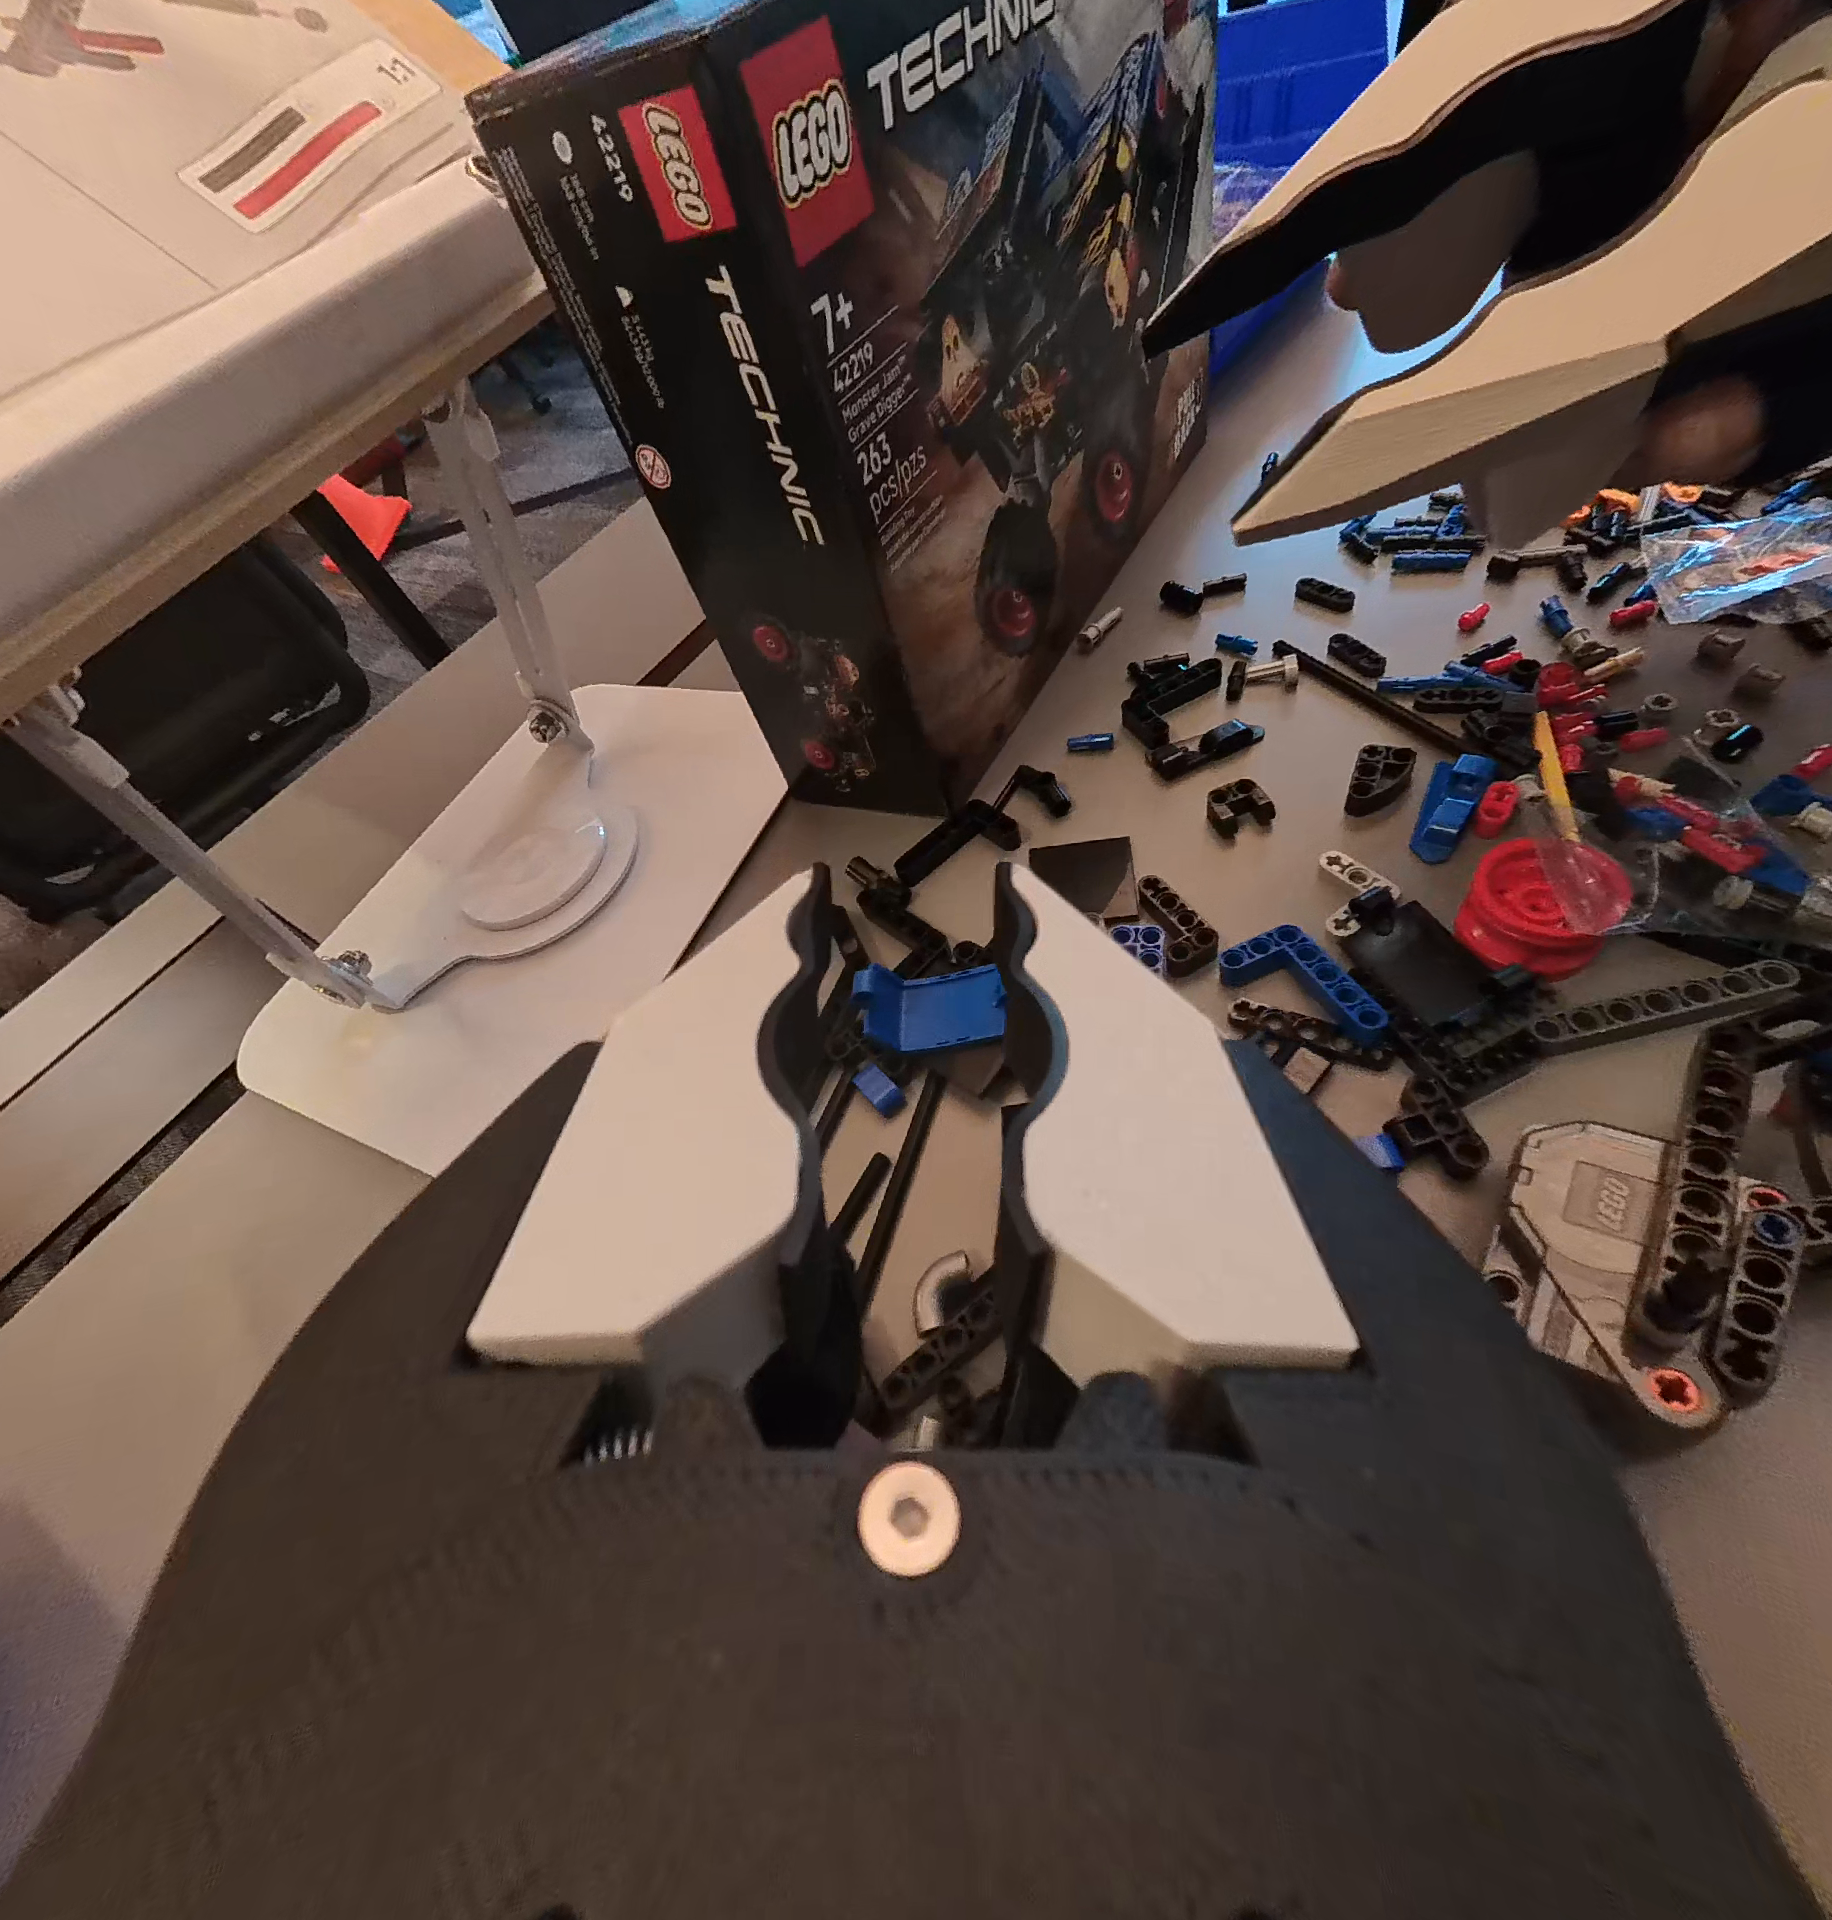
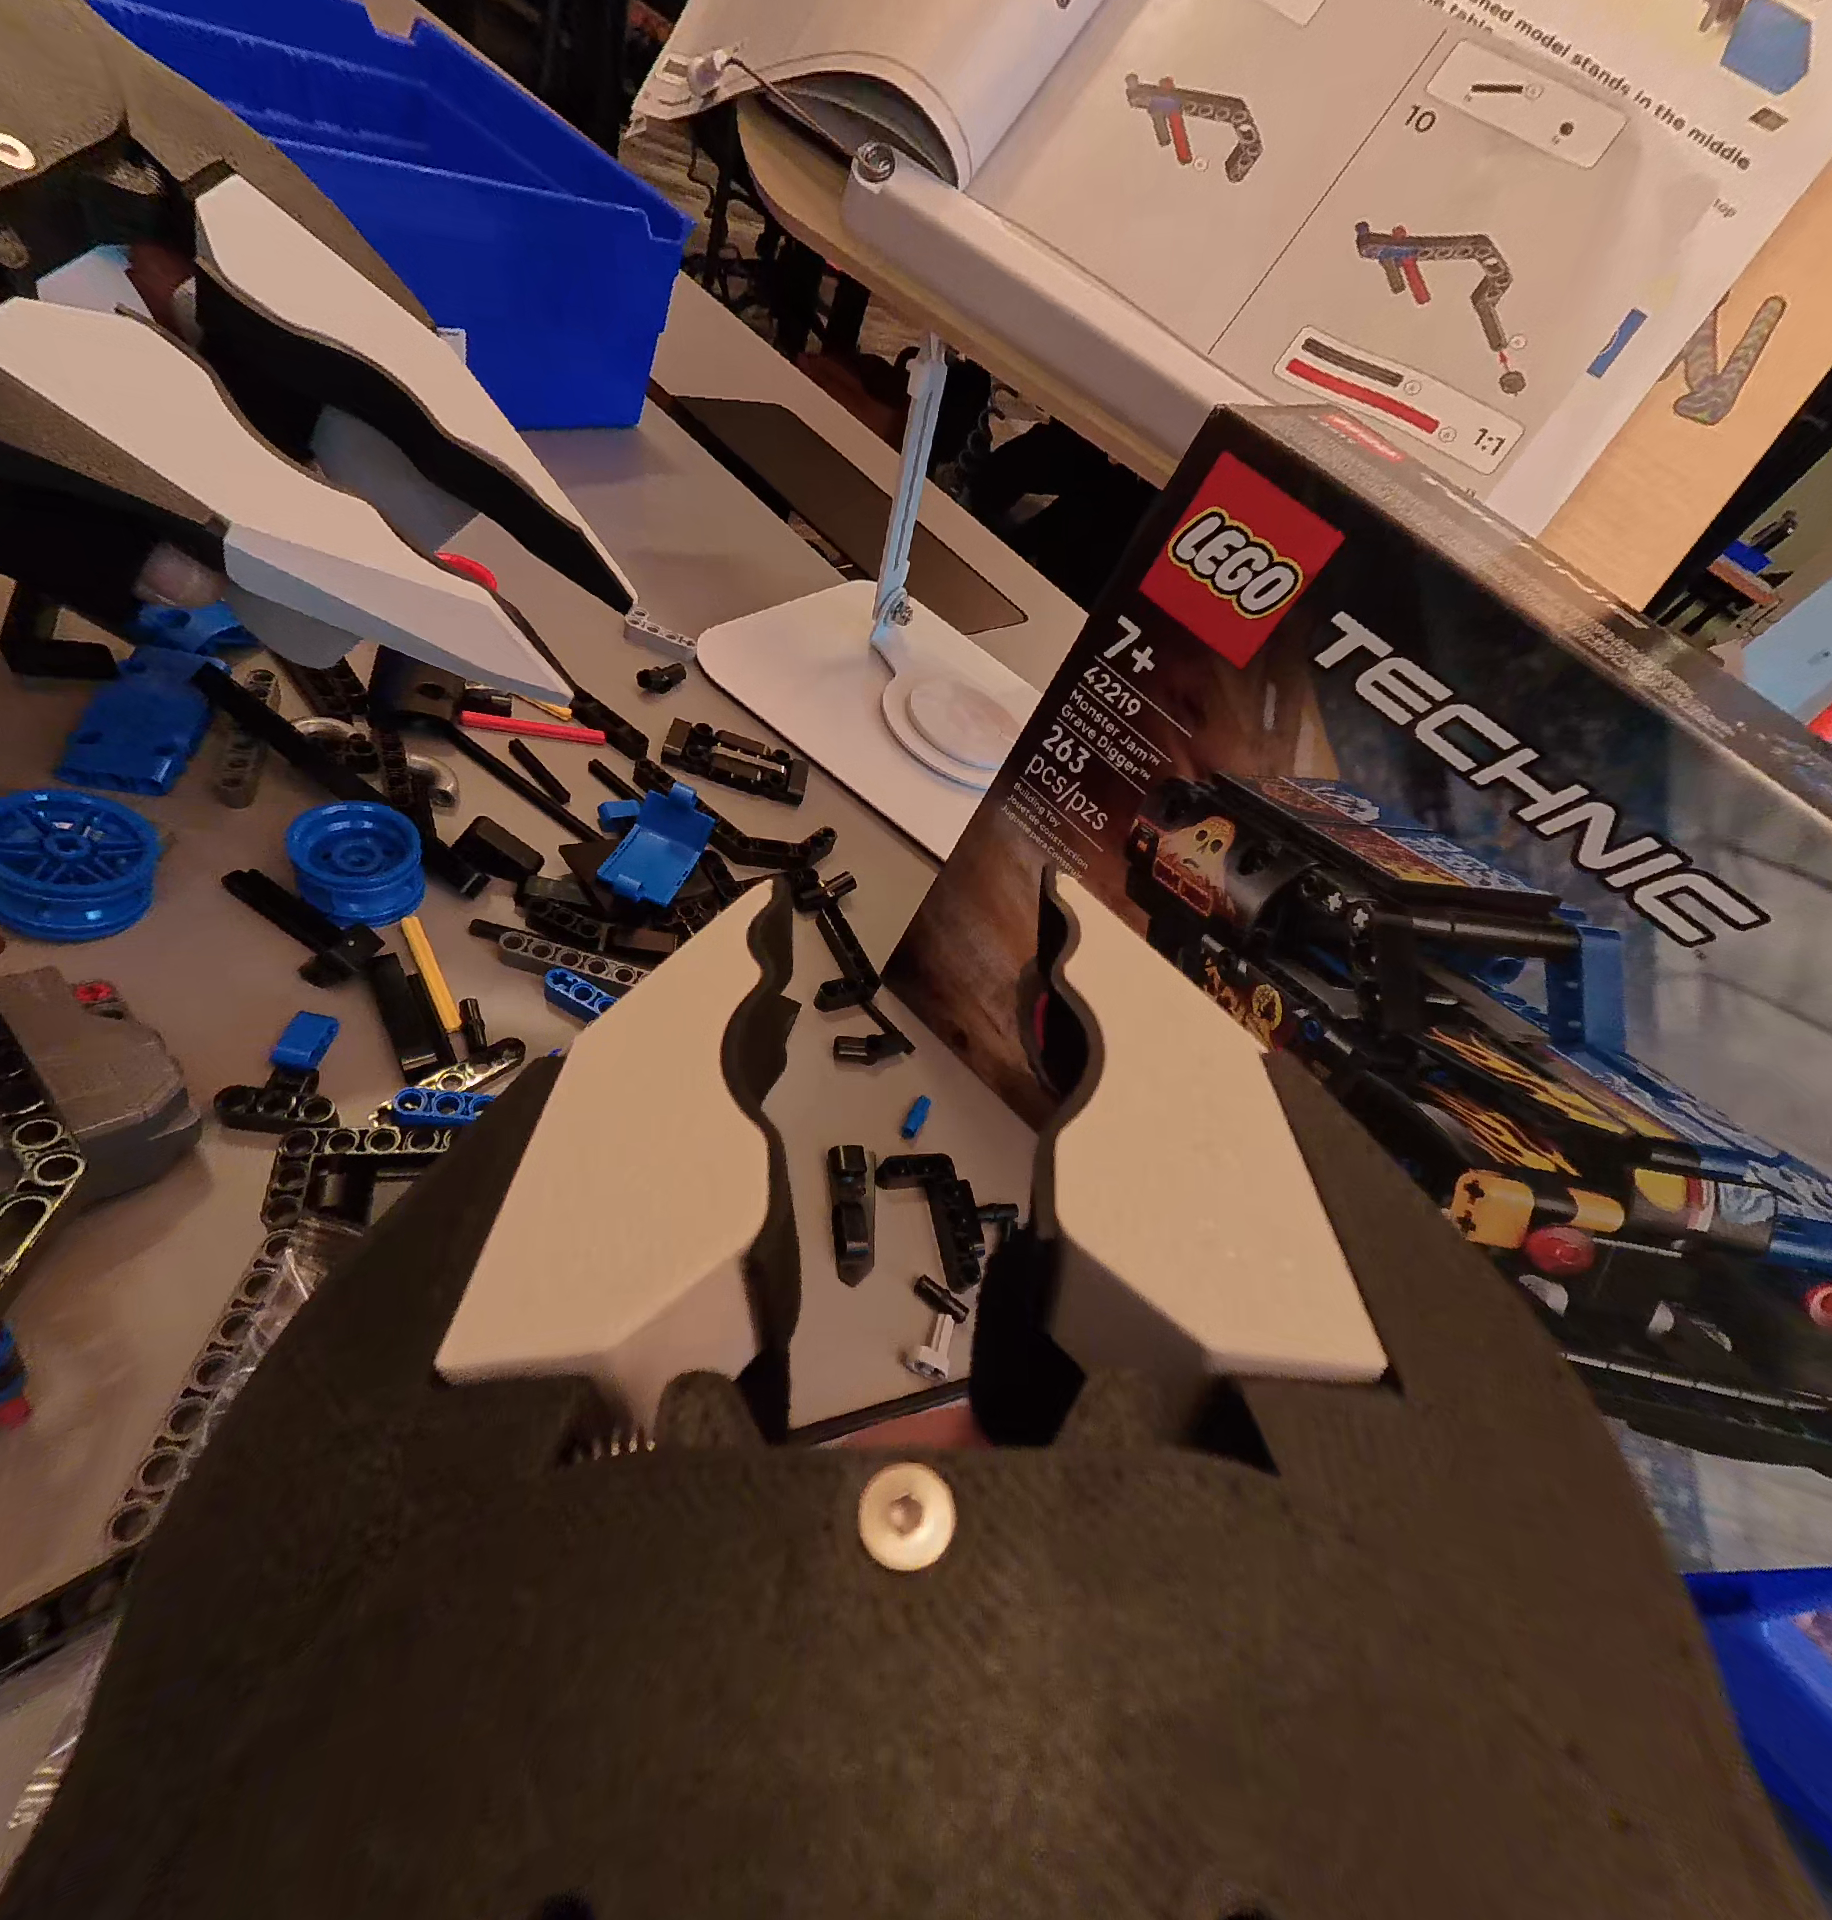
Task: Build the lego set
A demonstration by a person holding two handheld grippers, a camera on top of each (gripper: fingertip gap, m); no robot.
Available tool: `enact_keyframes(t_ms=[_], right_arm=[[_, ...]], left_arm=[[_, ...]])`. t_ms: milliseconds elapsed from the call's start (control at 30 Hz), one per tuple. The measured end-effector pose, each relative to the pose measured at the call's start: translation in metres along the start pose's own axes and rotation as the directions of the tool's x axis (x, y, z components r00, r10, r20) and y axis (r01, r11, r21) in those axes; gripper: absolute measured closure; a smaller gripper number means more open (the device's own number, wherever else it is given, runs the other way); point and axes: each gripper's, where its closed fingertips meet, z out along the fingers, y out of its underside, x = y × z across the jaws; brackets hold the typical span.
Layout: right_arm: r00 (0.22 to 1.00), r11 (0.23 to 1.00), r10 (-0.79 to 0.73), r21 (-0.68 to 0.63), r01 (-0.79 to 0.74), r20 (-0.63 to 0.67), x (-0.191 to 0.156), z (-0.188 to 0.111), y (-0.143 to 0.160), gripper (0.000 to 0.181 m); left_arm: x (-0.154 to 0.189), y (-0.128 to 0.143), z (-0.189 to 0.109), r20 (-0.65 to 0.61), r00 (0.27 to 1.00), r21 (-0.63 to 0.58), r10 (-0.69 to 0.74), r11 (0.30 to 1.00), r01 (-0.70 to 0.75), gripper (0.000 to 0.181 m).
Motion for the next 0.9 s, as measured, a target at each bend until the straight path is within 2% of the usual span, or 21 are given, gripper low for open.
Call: enact_keyframes(t_ms=[567,633,733,800,900], right_arm=[[1.000,1.000,0.012,-0.016,-0.012,0.015,0.002,-0.001,0.004,0.135],[0.997,0.999,0.043,-0.024,-0.042,0.070,-0.003,-0.003,0.005,0.133],[0.962,0.993,0.113,-0.054,-0.102,0.249,-0.028,-0.009,0.005,0.137],[0.943,0.995,0.091,-0.061,-0.076,0.319,-0.042,-0.013,0.006,0.147],[0.895,0.994,0.098,-0.089,-0.066,0.435,-0.065,-0.019,0.006,0.145]], left_arm=[[-0.006,-0.001,-0.001,0.004,1.000,0.005,0.007,1.000,-0.007,0.151],[-0.011,-0.004,-0.005,0.016,1.000,0.011,0.006,1.000,-0.006,0.151],[-0.015,-0.004,-0.009,0.016,1.000,0.014,-0.004,1.000,0.004,0.151],[-0.016,-0.003,-0.011,0.007,1.000,0.007,0.003,1.000,-0.003,0.150],[-0.014,-0.006,-0.013,-0.017,1.000,0.018,0.009,1.000,-0.009,0.149]])
